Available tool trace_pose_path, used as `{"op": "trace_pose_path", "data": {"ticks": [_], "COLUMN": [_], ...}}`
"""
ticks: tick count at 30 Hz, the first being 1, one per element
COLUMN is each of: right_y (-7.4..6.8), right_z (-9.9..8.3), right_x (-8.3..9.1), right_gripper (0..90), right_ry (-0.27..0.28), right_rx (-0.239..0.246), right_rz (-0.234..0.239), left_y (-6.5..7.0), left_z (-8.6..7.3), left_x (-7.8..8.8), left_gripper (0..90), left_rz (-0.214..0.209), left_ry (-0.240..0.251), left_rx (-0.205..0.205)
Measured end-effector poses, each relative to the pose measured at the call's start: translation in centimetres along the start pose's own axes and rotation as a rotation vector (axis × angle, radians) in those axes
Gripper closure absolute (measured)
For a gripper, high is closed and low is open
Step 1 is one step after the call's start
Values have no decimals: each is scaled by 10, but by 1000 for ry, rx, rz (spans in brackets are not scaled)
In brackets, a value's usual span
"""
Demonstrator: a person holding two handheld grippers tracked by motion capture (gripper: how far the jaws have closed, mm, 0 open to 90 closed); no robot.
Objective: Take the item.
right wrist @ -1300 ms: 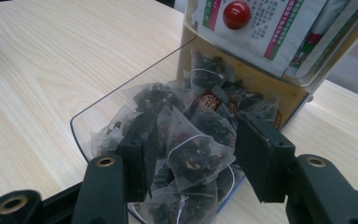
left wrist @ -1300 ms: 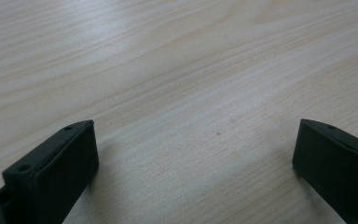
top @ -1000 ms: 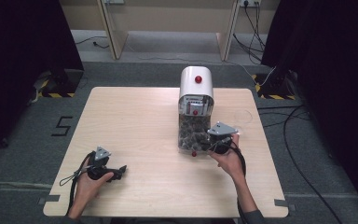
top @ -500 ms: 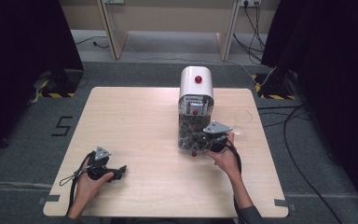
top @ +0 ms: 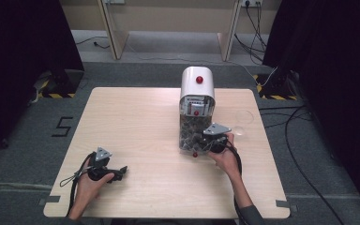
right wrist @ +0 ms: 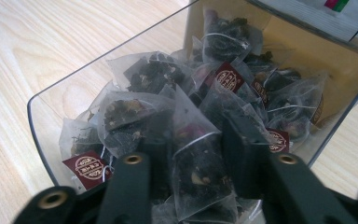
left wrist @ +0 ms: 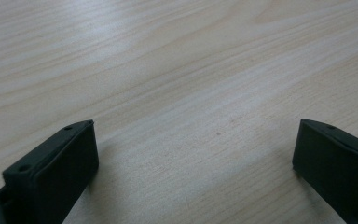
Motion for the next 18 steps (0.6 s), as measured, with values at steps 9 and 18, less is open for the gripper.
{"op": "trace_pose_path", "data": {"ticks": [9,18], "right_y": [0,0], "right_z": [1,10], "right_x": [4,19], "right_gripper": [779,877], "right_ry": [20,82], "right_rx": [14,18], "right_rz": [1,-3], "left_y": [0,0], "left_z": [0,0], "left_x": [0,0], "left_gripper": [0,0], "left_rz": [0,0], "left_ry": [0,0], "left_rx": [0,0]}}
Point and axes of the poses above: each handheld gripper's, and its own axes: x roughly backward along the jaws, z roughly out of its top, y roughly to its right, the point moved 3 cm from there along -x, roughly forward along the jaws, and after that the axes turned 2 degrees about -y, right-handed, at the moved point
